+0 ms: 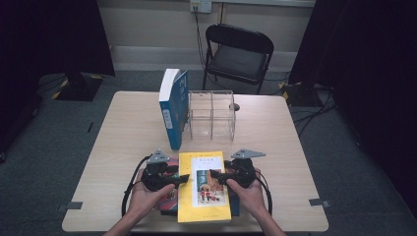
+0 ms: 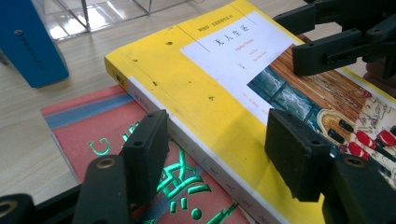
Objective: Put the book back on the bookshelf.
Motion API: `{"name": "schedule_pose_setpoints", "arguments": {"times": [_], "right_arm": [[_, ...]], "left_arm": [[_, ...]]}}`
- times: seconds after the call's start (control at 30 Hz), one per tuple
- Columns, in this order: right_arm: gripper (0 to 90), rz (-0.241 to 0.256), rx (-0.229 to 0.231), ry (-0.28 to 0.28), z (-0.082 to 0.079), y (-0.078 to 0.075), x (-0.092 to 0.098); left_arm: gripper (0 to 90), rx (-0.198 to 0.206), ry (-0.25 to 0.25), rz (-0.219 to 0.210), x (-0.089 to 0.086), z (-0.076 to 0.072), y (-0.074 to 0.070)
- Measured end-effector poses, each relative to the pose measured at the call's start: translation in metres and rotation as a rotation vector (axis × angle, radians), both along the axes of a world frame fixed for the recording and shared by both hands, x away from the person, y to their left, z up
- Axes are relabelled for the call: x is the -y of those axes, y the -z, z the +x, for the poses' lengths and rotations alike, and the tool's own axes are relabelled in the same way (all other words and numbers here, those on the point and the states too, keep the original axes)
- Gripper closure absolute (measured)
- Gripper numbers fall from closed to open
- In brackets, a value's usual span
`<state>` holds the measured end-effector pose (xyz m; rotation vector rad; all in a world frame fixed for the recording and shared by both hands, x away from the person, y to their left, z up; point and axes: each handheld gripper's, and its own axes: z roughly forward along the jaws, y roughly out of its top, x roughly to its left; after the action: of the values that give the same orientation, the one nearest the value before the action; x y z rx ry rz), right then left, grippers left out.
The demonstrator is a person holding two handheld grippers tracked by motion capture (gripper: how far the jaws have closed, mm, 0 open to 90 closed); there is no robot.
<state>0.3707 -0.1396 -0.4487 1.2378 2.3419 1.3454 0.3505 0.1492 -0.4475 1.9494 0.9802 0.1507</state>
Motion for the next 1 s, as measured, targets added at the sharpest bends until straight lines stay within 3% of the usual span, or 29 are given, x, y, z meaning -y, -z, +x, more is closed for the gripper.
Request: {"name": "schedule_pose_setpoints", "arguments": {"times": [0.4,0.57,0.67,0.73,1.0], "right_arm": [[30.4,-0.007,0.029,0.007,-0.001,0.000,-0.003],[30.9,0.003,0.005,0.025,-0.003,0.000,-0.004],[37.1,-0.008,-0.006,0.043,-0.003,-0.003,-0.005],[43.6,0.009,0.011,0.066,-0.005,-0.006,-0.003],[47.8,0.056,-0.006,0.091,-0.008,-0.011,-0.001]], "left_arm": [[36.5,-0.017,0.008,0.004,-0.001,0.002,-0.001],[36.7,-0.030,0.006,0.009,0.000,0.003,-0.002],[36.9,-0.029,0.009,0.007,0.000,0.004,-0.002],[37.2,-0.029,0.013,-0.001,-0.001,0.004,-0.001],[37.5,-0.025,0.013,-0.002,-0.002,0.003,-0.001]]}}
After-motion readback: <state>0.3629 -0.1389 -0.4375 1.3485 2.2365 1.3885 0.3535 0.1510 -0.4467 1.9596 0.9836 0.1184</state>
